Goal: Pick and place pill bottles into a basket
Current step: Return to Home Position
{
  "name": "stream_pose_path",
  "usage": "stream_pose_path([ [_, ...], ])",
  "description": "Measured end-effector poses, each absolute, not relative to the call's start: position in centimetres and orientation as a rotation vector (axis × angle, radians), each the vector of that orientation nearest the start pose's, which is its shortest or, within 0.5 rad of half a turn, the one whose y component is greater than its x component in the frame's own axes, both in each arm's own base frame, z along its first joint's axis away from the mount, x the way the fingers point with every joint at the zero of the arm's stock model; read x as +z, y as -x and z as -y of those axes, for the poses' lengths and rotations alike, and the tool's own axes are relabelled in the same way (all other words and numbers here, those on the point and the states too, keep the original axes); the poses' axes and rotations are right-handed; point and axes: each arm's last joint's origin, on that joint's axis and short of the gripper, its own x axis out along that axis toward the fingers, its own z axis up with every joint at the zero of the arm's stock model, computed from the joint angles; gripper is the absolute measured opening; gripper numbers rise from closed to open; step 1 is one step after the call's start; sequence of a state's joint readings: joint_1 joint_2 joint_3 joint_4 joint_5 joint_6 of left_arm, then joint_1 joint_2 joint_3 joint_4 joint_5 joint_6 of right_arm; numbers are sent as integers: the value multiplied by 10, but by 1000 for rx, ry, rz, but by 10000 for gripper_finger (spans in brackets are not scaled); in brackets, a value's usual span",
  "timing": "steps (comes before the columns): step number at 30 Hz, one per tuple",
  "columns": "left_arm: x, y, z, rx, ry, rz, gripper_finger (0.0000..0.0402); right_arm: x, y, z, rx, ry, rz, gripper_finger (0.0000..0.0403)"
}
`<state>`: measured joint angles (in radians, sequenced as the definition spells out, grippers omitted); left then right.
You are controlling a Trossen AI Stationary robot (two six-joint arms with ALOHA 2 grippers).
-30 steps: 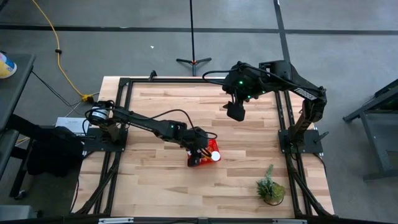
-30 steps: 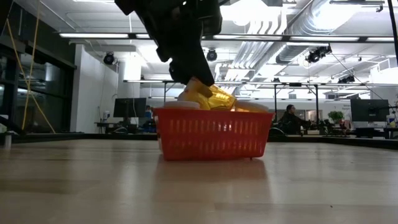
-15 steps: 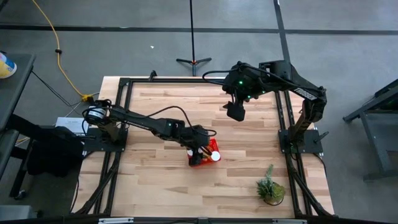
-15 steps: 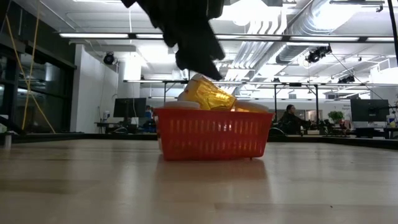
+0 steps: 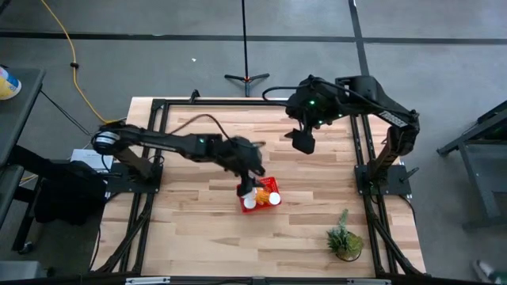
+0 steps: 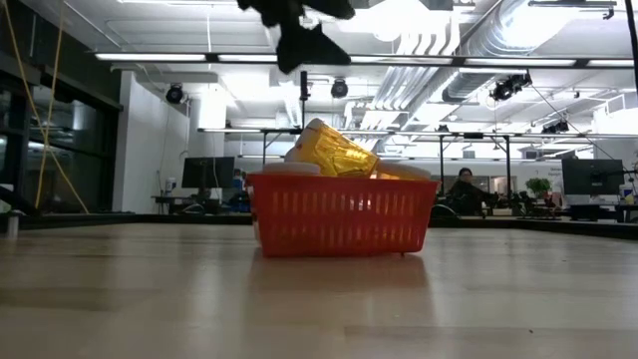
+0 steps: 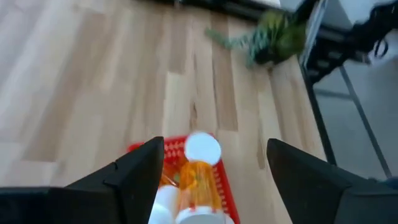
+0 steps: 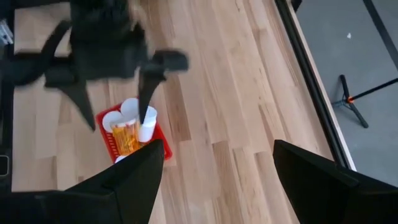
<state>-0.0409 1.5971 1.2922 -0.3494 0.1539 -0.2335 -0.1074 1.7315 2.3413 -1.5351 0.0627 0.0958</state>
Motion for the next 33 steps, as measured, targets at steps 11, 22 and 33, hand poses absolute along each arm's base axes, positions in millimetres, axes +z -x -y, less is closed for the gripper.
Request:
stream_pose_path([
  [11,357,-289,0,-57,252,-573,299,503,-246,28,-176,-120,-800,293],
  [22,396,-192,-3,76,290,-303,289,546,-154,15,-228,-162,-538,293],
  [33,409,-113,-6,176,322,-90,289,552,-130,3,-194,-156,-490,293],
])
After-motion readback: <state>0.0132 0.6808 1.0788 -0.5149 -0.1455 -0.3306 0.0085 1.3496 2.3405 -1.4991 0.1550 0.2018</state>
